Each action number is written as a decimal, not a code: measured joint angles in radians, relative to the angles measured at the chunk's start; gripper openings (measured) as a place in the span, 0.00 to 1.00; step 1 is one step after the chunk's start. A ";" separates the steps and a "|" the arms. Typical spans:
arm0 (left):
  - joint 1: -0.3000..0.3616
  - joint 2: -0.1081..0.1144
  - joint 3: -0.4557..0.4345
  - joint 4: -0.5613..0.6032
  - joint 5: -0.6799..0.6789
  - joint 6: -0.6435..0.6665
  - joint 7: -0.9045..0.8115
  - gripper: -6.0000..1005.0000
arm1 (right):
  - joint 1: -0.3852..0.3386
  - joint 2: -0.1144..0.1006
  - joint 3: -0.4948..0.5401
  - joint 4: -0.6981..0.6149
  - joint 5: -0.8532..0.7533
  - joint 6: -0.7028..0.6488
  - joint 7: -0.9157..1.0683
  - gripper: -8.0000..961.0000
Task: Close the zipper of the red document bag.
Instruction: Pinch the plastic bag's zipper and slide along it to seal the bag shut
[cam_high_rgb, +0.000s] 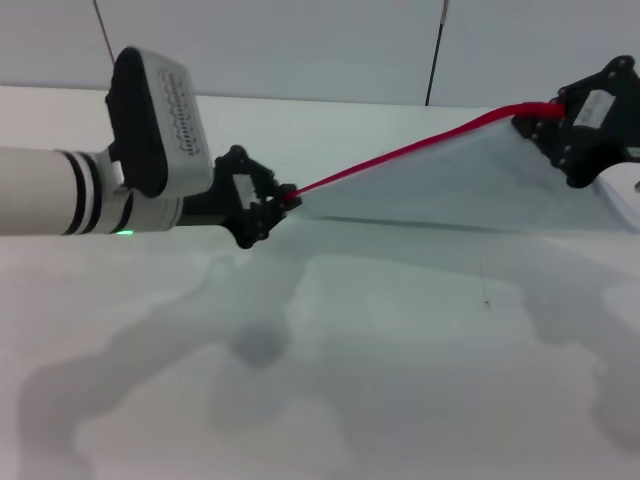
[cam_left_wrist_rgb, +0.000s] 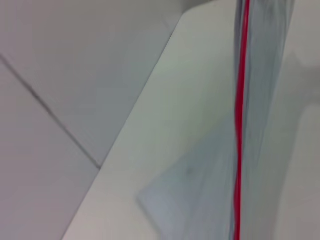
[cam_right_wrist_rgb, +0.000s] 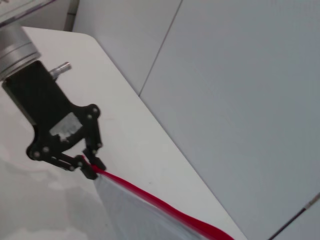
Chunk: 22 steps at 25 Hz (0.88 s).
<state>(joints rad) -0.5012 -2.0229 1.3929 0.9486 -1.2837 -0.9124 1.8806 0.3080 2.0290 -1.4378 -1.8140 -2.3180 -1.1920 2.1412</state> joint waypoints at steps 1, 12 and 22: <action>0.000 0.001 -0.006 -0.007 0.000 0.002 0.000 0.09 | -0.001 0.000 0.005 0.000 0.000 0.000 0.000 0.07; 0.012 0.000 -0.047 -0.017 0.000 0.006 0.001 0.09 | -0.011 -0.002 0.039 0.003 0.000 0.003 -0.007 0.08; 0.009 -0.003 -0.077 -0.018 -0.012 -0.004 -0.010 0.09 | -0.003 -0.002 0.053 0.034 -0.053 -0.018 -0.021 0.08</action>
<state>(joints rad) -0.4918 -2.0257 1.3159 0.9310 -1.2959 -0.9162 1.8706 0.3046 2.0269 -1.3848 -1.7796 -2.3714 -1.2095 2.1199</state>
